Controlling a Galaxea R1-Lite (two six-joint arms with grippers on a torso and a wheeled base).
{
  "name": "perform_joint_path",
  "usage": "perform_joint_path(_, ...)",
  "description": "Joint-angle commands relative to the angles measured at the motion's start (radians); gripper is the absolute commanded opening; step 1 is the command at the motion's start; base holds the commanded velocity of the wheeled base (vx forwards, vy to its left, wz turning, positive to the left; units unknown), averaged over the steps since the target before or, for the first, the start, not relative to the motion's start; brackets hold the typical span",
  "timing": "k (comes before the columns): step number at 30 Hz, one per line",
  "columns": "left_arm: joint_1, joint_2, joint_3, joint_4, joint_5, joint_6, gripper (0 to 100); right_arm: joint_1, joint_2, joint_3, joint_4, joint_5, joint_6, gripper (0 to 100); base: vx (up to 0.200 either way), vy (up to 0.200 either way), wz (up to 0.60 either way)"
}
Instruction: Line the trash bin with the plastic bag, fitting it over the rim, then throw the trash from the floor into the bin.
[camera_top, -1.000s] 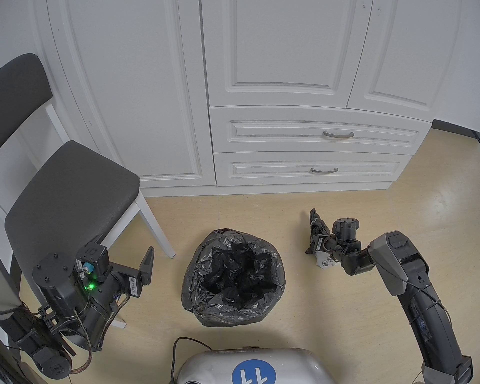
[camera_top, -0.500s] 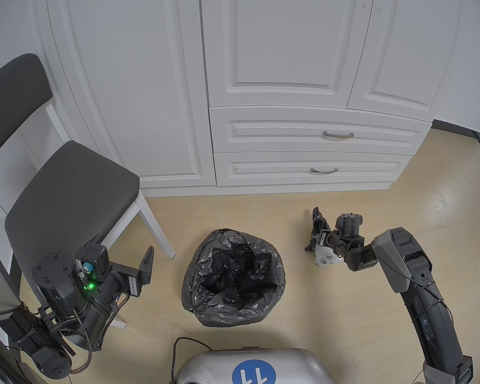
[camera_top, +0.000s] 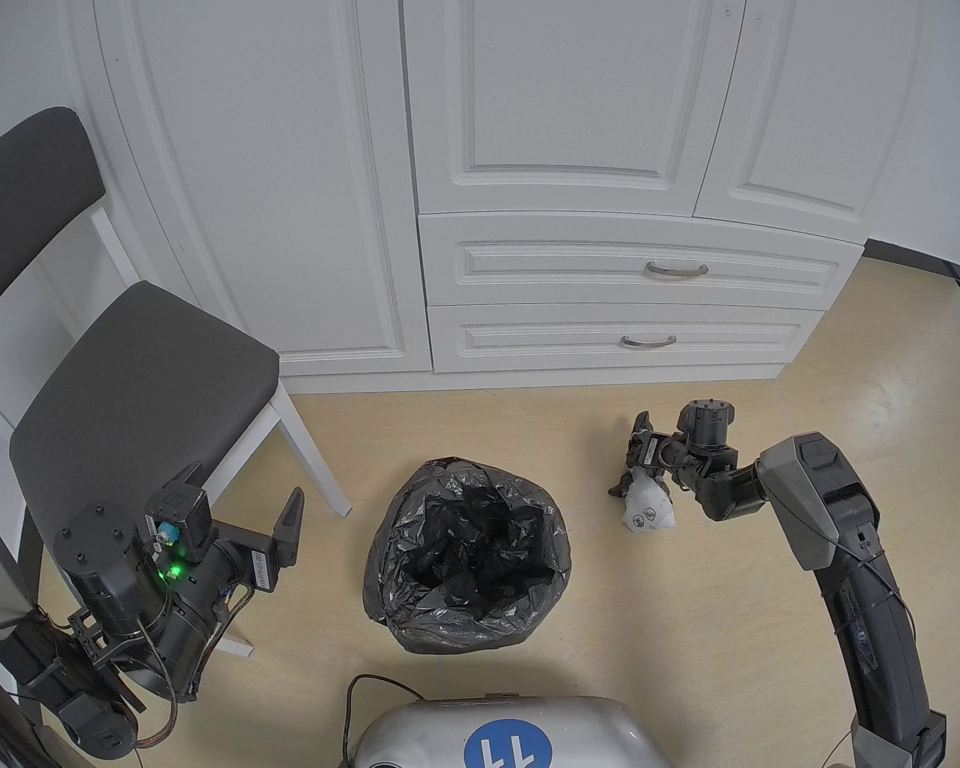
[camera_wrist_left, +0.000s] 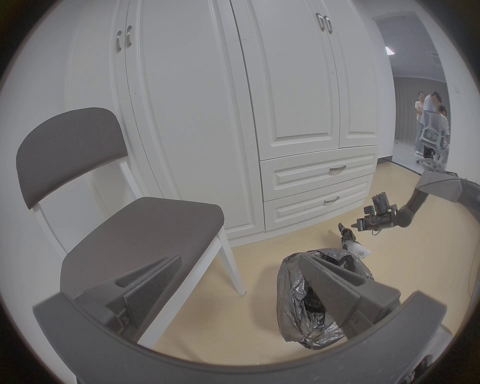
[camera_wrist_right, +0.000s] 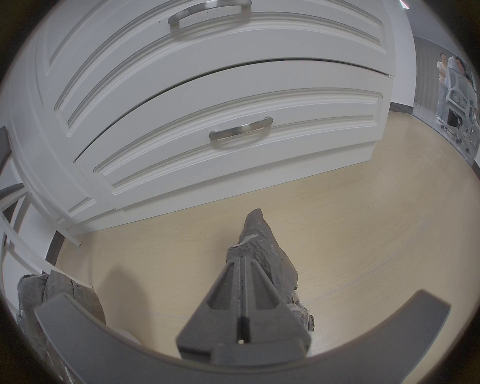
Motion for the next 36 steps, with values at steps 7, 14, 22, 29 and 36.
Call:
perform_joint_path(7,0.009,-0.005,0.025,0.002,-0.07,0.066,100,0.003,-0.015,0.011,0.008,0.0,-0.006,0,0.086,0.0,0.0)
perform_joint_path(14,0.035,-0.001,0.011,0.0,-0.07,0.046,100,0.0,0.008,0.003,0.015,-0.001,-0.014,0,0.171,0.0,0.0)
perform_joint_path(22,0.033,-0.005,0.02,0.0,-0.07,0.048,100,0.003,0.022,-0.001,0.017,-0.001,-0.015,100,0.0,0.0,0.0)
perform_joint_path(29,0.032,-0.002,0.023,0.0,-0.071,0.048,100,0.001,0.091,-0.036,0.104,-0.008,-0.028,100,0.0,0.0,0.0)
perform_joint_path(36,0.03,-0.001,0.02,-0.001,-0.071,0.048,100,-0.002,0.121,-0.036,0.112,-0.003,-0.08,100,0.0,0.0,0.0)
